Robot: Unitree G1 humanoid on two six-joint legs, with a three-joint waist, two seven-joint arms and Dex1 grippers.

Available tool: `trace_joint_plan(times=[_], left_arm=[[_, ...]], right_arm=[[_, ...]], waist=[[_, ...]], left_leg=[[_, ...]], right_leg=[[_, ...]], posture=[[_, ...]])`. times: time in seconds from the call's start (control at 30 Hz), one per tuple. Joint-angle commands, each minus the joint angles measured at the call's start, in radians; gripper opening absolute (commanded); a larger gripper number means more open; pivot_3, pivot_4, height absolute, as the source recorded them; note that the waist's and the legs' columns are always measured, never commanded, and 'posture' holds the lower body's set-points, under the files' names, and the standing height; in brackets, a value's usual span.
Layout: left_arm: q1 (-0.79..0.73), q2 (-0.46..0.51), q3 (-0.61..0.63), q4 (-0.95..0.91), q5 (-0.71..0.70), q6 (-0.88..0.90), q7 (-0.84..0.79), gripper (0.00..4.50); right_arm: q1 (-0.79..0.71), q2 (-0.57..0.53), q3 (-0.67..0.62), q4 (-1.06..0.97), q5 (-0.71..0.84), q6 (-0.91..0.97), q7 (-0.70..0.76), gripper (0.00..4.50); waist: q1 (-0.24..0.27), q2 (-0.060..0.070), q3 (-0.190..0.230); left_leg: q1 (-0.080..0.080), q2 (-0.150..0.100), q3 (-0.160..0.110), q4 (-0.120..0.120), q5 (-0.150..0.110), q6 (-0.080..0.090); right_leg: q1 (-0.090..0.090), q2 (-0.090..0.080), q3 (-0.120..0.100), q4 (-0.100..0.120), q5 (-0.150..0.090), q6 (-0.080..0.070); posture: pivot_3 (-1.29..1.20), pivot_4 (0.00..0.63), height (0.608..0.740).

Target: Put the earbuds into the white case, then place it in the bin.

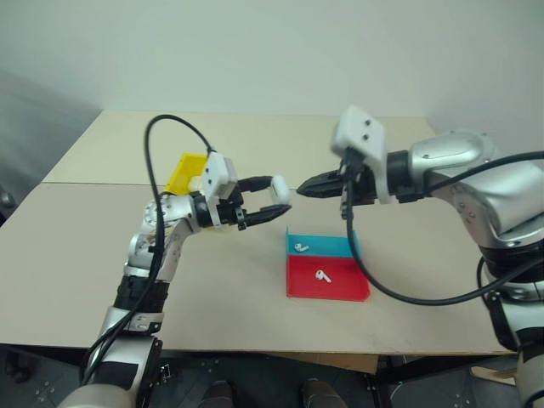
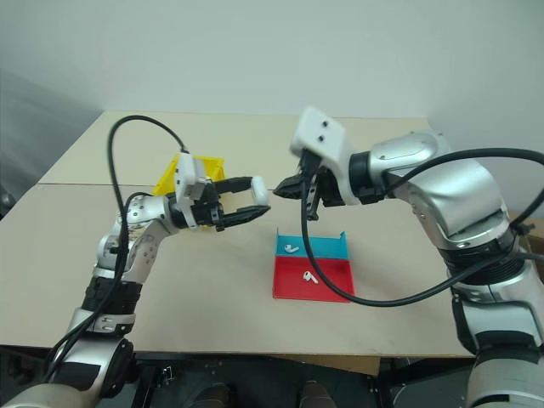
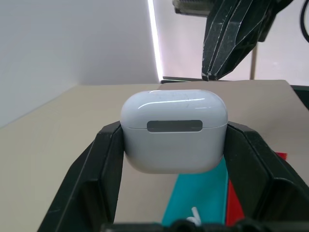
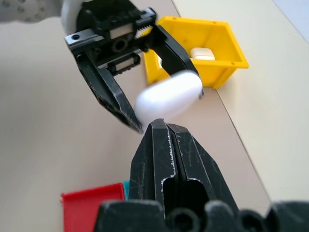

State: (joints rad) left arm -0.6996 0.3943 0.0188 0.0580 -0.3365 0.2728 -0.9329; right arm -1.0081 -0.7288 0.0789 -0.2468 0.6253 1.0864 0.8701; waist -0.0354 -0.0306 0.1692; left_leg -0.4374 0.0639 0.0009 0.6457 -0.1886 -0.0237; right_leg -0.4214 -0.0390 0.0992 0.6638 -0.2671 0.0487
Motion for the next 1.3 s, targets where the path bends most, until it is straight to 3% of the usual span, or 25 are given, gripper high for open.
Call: trace_joint_plan(times=[0.03, 0.17, 0.47, 0.57, 0.67, 0.83, 0.9, 1.03, 1.17, 1.3], left_arm=[[-0.024, -0.039, 0.093, -0.059, 0.074, 0.057, 0.312, 2.79], [-0.113, -0.072, 0.109, 0.039, 0.208, 0.120, 0.608, 2.79], [-0.321, -0.091, 0.058, 0.437, 0.335, 0.251, 0.834, 2.79], [-0.369, -0.095, 0.045, 0.561, 0.353, 0.231, 0.853, 3.86], [-0.382, -0.103, 0.042, 0.582, 0.346, 0.202, 0.840, 4.45], [-0.283, -0.081, 0.089, 0.413, 0.284, 0.052, 0.765, 4.45], [-0.216, -0.045, 0.122, 0.299, 0.218, 0.030, 0.663, 4.45], [0.021, 0.133, 0.130, -0.045, 0.041, 0.105, 0.318, 4.45], [0.281, 0.330, 0.238, -0.327, -0.171, 0.133, 0.030, 4.45], [0.446, 0.430, 0.398, -0.489, -0.364, 0.233, -0.048, 4.45]], right_arm=[[0.059, 0.038, -0.192, -0.089, 0.117, 0.117, -0.101, 0.04], [0.188, 0.098, -0.239, -0.204, 0.132, 0.108, -0.208, 0.04], [0.241, 0.129, -0.237, -0.266, 0.172, 0.107, -0.294, 0.04], [0.242, 0.126, -0.243, -0.271, 0.186, 0.109, -0.306, 0.00], [0.246, 0.119, -0.250, -0.277, 0.203, 0.110, -0.318, 0.00], [0.282, 0.112, -0.272, -0.298, 0.213, 0.077, -0.323, 0.00], [0.336, 0.110, -0.272, -0.324, 0.177, -0.003, -0.314, 0.00], [0.543, 0.097, -0.280, -0.386, 0.075, -0.205, -0.271, 0.00], [0.738, 0.043, -0.320, -0.396, 0.024, -0.338, -0.184, 0.00], [0.870, -0.045, -0.393, -0.406, 0.045, -0.406, -0.055, 0.00]], waist=[[0.008, 0.000, 0.000], [0.022, 0.000, 0.000], [0.022, 0.000, 0.000], [0.020, 0.000, 0.000], [0.020, 0.000, 0.000], [0.022, 0.000, 0.000], [0.018, 0.000, 0.000], [0.002, 0.000, 0.000], [-0.007, 0.000, 0.000], [0.000, 0.000, 0.000]], left_leg=[[0.000, 0.000, 0.000, 0.000, 0.000, 0.000], [0.000, -0.001, -0.001, 0.001, 0.000, 0.000], [0.000, -0.003, -0.002, 0.000, 0.000, 0.000], [0.000, -0.003, -0.002, 0.000, 0.000, 0.000], [0.000, -0.003, -0.002, -0.001, 0.000, 0.000], [-0.001, -0.003, -0.002, -0.001, 0.001, -0.001], [-0.001, -0.003, -0.002, -0.001, 0.001, -0.001], [0.000, -0.003, -0.002, -0.003, 0.001, -0.002], [0.000, -0.003, -0.001, -0.003, 0.002, -0.004], [0.008, -0.002, -0.001, -0.003, 0.003, -0.005]], right_leg=[[0.000, 0.000, 0.000, 0.000, 0.000, 0.000], [0.001, -0.001, -0.001, 0.000, 0.000, 0.000], [0.001, -0.001, -0.002, -0.001, 0.000, 0.001], [0.000, -0.002, -0.002, -0.001, 0.000, 0.001], [0.000, -0.002, -0.002, -0.001, 0.000, 0.001], [0.000, -0.002, -0.002, -0.001, 0.000, 0.001], [0.000, -0.002, -0.002, -0.001, 0.000, 0.001], [-0.001, -0.002, -0.002, 0.000, 0.000, 0.000], [0.000, -0.004, -0.002, -0.001, 0.000, 0.001], [0.009, -0.004, -0.002, -0.001, 0.000, 0.001]], posture=[[0.00, 0.150, 0.740], [0.00, 0.150, 0.740], [0.00, 0.150, 0.740], [0.00, 0.150, 0.740], [0.00, 0.150, 0.740], [0.00, 0.150, 0.740], [0.00, 0.150, 0.740], [0.00, 0.150, 0.740], [0.00, 0.150, 0.740], [0.00, 0.150, 0.740]])
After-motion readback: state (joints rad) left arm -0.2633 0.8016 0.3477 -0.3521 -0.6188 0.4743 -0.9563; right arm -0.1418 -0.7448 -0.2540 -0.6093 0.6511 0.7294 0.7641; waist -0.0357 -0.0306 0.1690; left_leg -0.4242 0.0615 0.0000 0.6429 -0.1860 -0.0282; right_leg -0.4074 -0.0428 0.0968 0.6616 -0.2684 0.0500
